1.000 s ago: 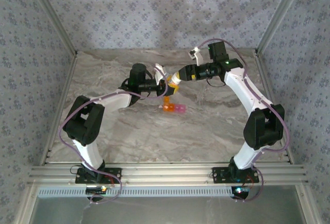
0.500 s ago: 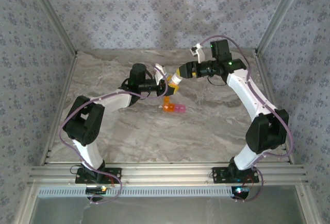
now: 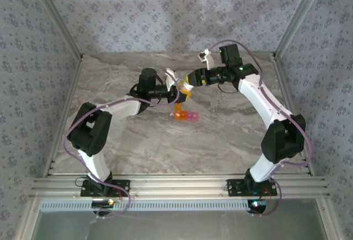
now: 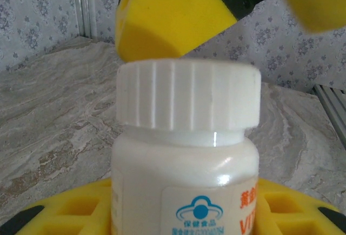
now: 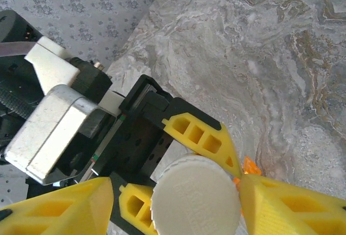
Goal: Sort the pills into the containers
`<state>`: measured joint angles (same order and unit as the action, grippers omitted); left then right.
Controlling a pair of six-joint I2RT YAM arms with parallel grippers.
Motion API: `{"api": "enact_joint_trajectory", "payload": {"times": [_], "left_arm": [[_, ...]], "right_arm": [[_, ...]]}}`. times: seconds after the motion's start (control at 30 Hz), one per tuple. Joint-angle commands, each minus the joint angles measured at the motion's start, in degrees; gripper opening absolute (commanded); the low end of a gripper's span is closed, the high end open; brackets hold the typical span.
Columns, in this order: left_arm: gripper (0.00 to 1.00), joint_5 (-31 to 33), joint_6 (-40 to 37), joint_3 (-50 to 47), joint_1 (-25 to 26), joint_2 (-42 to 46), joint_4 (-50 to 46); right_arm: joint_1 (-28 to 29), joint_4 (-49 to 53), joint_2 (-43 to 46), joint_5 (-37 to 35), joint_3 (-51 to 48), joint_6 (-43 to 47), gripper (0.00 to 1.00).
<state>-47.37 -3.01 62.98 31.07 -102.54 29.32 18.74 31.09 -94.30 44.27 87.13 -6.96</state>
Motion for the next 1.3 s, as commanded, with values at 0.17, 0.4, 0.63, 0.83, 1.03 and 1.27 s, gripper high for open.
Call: {"api": "enact_joint_trajectory", "payload": {"times": [0.17, 0.4, 0.63, 0.83, 1.03, 1.27], "left_arm": [[0.0, -2.1, -0.4, 1.7, -0.2, 0.9, 0.8], [0.0, -1.9, -0.2, 1.7, 0.0, 1.0, 1.1], [0.0, 1.7, -0.4, 0.8, 0.9, 1.6, 2.8], [0.0, 4.7, -1.4, 0.2, 2.0, 1.7, 3.4], [0.0, 5.3, -0.8, 0.6, 2.4, 0.2, 3.8], [0.0, 5.7, -0.8, 0.2, 2.4, -0.6, 4.2]], "right_arm": [[1.1, 0.4, -1.1, -0.9, -1.1, 0.8, 0.51], [3.1, 0.1, -1.2, -6.6, -2.5, -1.6, 0.37], [6.0, -2.8, -1.3, -18.6, -6.5, -16.1, 0.32], [8.9, -8.4, 0.3, -23.5, -10.7, -26.3, 0.32], [9.9, -8.6, -0.3, -24.0, -10.2, -27.9, 0.32], [9.7, -8.4, -0.8, -23.7, -9.7, -28.0, 0.33]]}}
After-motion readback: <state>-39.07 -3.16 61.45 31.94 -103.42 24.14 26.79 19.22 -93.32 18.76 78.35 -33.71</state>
